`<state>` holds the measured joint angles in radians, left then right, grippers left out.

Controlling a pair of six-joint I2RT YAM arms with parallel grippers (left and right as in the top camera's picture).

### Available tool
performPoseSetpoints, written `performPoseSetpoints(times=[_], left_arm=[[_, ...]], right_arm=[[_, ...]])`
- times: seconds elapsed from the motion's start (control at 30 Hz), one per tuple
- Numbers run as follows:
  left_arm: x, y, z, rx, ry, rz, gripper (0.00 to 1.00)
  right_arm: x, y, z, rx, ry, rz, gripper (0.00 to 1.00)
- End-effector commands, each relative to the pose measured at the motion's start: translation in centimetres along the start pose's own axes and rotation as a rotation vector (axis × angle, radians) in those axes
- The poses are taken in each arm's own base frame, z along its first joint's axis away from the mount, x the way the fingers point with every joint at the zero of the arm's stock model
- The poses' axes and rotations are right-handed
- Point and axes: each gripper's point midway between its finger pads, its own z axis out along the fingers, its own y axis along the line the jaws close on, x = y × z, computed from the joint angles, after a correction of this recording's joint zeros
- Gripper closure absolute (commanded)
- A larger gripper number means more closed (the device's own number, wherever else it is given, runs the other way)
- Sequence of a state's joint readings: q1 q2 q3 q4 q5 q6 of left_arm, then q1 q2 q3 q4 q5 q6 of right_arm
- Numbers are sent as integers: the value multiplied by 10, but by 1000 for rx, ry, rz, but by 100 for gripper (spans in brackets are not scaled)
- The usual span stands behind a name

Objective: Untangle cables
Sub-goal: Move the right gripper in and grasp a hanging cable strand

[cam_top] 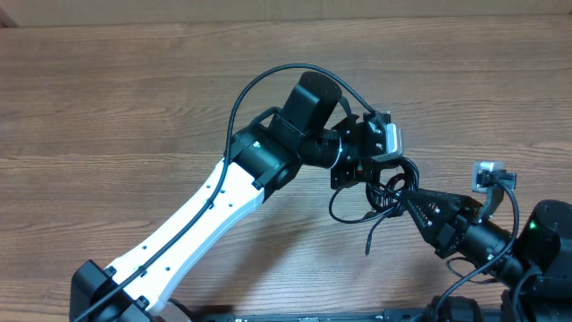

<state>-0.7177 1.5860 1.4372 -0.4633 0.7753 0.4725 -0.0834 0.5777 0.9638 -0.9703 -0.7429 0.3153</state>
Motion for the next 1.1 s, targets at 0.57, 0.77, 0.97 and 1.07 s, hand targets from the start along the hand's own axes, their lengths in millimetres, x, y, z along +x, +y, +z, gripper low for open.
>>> performPoseSetpoints(times=[0.57, 0.77, 0.97, 1.07], left_arm=[[-19, -16, -11, 68, -52, -10, 96], [-20, -36, -14, 178, -69, -47, 96], [-21, -50, -16, 252, -85, -70, 96], [-23, -56, -14, 271, -89, -66, 96]], right_arm=[[-9, 1, -4, 23, -39, -38, 96], [-24, 2, -5, 34, -98, -106, 96], [-34, 7, -6, 20, -136, -144, 96], [-35, 8, -6, 18, -141, -149, 96]])
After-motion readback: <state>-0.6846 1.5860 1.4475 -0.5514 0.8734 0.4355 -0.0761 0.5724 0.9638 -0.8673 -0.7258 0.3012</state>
